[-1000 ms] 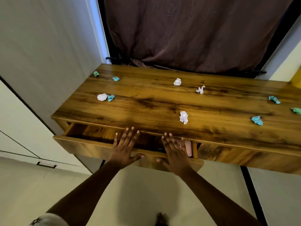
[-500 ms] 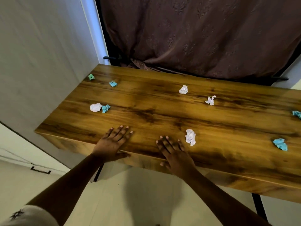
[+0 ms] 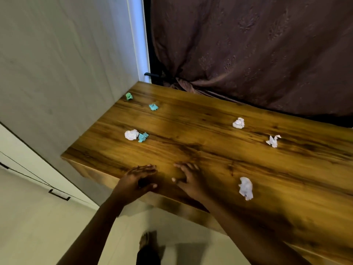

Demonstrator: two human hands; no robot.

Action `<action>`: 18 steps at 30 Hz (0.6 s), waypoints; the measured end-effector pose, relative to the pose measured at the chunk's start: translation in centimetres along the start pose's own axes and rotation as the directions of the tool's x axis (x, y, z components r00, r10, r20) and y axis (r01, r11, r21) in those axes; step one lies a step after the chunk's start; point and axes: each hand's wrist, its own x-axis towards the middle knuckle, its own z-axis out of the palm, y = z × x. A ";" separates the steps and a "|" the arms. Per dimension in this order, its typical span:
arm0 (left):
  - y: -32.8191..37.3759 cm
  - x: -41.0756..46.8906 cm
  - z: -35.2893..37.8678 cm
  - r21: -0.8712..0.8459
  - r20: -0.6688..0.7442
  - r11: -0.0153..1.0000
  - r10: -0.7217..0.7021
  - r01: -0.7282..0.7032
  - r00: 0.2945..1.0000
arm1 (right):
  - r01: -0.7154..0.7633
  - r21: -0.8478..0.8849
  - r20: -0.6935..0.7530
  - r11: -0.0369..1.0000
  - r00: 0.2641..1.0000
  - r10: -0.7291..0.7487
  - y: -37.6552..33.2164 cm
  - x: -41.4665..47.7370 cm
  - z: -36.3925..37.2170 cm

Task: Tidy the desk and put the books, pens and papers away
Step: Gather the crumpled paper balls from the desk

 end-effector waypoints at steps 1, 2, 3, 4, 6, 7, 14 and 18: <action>-1.1 -0.2 -0.7 0.038 -0.032 0.999 0.001 0.000 0.999 | 0.002 -0.006 0.007 1.000 1.000 -0.002 -1.4 2.3 0.5; -2.1 -0.4 -1.3 0.070 -0.049 0.997 -0.022 0.026 0.999 | -0.004 -0.006 0.008 1.000 1.000 0.004 -2.8 4.5 1.0; -3.6 -0.6 -2.2 0.095 -0.067 0.993 -0.065 0.072 0.996 | -0.015 0.002 0.002 1.000 1.000 0.015 -4.3 6.7 1.4; -4.8 -0.9 -3.1 0.105 -0.086 0.987 -0.113 0.121 0.990 | -0.025 0.013 -0.011 1.000 1.000 0.025 -5.5 8.7 1.7; -6.9 -1.2 -4.8 0.083 -0.124 0.979 -0.177 0.188 0.976 | -0.010 0.004 -0.023 1.000 1.000 0.010 -7.4 12.4 2.6; -7.4 -1.2 -5.4 0.066 -0.155 0.978 -0.187 0.199 0.970 | 0.011 -0.031 -0.023 0.999 1.000 -0.012 -8.0 13.8 3.1; -7.3 3.7 -9.3 -0.573 -0.127 0.680 -0.625 0.458 0.770 | -0.114 0.159 -0.216 0.981 0.965 0.148 -9.1 16.0 3.5; -5.9 8.7 -10.9 -0.933 0.207 0.055 -0.726 0.356 0.656 | 0.011 0.301 -0.312 0.953 0.946 0.087 -12.7 14.8 2.6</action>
